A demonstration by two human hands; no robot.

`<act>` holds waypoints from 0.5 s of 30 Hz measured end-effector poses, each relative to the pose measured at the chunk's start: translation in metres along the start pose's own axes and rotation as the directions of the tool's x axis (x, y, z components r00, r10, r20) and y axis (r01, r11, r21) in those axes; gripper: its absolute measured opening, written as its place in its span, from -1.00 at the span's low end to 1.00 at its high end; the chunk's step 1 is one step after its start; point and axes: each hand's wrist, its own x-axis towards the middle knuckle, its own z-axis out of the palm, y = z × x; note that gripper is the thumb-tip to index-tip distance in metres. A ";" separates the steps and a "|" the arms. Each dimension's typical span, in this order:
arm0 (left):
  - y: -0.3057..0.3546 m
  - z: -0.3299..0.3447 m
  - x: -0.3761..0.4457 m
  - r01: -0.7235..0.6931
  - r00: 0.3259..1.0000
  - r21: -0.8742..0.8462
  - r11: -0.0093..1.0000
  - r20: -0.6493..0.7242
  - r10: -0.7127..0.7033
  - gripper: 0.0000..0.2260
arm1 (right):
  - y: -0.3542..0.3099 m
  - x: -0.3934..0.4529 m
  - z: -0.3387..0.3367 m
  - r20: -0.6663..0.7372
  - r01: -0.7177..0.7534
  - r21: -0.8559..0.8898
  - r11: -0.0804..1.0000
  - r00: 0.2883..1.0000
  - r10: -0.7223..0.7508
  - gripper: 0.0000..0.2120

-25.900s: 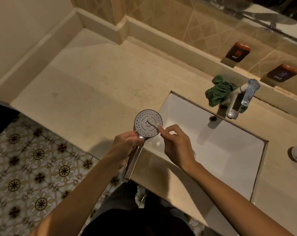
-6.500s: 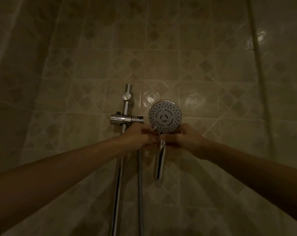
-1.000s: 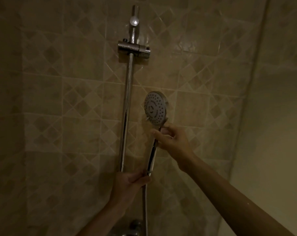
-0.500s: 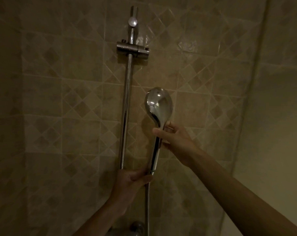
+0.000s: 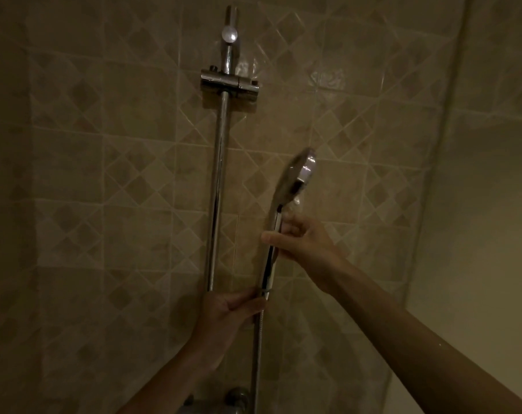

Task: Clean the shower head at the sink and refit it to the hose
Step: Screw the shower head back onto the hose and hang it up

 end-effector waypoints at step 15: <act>0.008 0.006 0.008 0.007 1.000 -0.014 1.000 0.004 -0.007 -0.77 | 0.024 -0.004 -0.016 0.160 0.002 0.075 0.997 0.987 -0.014 -0.64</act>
